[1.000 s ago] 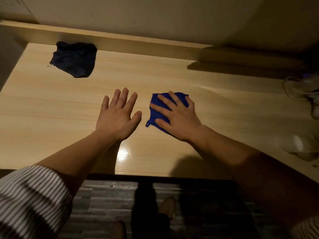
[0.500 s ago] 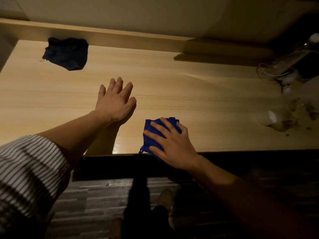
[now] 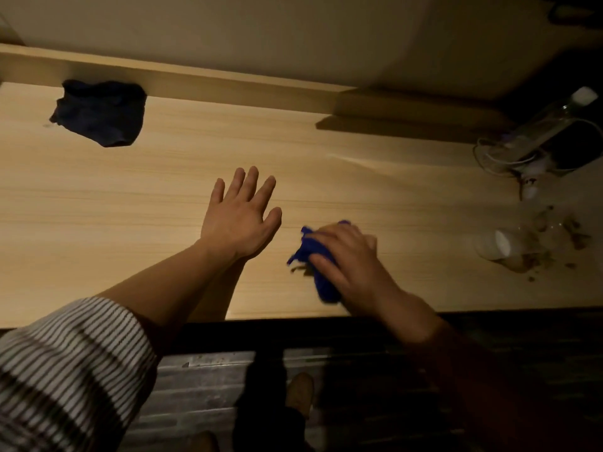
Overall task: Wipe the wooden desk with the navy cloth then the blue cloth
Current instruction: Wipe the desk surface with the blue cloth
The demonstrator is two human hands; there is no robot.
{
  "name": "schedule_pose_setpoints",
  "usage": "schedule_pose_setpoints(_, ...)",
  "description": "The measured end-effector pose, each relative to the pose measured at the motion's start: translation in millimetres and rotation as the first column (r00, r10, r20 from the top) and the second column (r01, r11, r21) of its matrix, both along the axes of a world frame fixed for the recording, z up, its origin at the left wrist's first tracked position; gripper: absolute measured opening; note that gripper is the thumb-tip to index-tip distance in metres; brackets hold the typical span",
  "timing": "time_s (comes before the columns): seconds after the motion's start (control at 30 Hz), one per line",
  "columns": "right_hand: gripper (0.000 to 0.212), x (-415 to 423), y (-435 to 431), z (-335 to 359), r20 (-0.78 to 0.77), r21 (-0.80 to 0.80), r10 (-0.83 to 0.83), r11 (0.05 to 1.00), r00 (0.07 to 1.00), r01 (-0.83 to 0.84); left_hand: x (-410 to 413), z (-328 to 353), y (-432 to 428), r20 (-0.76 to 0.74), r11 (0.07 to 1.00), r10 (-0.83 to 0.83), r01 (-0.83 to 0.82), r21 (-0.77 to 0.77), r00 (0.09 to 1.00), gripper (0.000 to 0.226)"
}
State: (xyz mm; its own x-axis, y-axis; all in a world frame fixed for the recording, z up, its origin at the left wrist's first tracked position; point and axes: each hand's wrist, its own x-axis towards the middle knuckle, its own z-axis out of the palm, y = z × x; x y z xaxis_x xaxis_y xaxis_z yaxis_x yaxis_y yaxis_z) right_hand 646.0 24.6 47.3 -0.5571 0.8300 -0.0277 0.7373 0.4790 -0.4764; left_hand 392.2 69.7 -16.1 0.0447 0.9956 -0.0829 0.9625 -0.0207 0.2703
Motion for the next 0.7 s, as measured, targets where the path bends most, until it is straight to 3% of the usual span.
schedule_pose_setpoints(0.13, 0.039, 7.1, 99.5, -1.7, 0.098, 0.134, -0.048, 0.990, 0.994, 0.035, 2.1, -0.9, 0.9, -0.005, 1.000, 0.014, -0.014, 0.008, 1.000, 0.072)
schedule_pose_setpoints(0.4, 0.045, -26.9, 267.2, -29.9, 0.247, 0.210, -0.069, 0.977, 0.967, 0.016, 1.8, -4.1, 0.4, -0.030, 0.999, 0.029, -0.028, 0.015, 0.999, 0.070)
schedule_pose_setpoints(0.5, 0.052, -37.8, 290.9, -42.3, 0.356, 0.117, -0.059, 0.993, 0.933, 0.018, 2.0, -5.4, 1.6, -0.039, 0.999, 0.030, -0.030, 0.015, 0.999, 0.070)
schedule_pose_setpoints(0.7, 0.059, -31.2, 279.7, -52.9, 0.363, 0.105, -0.008, 0.994, 0.932, -0.033, 3.9, -4.7, 1.3, -0.052, 1.000, 0.031, -0.031, -0.002, 0.998, 0.070)
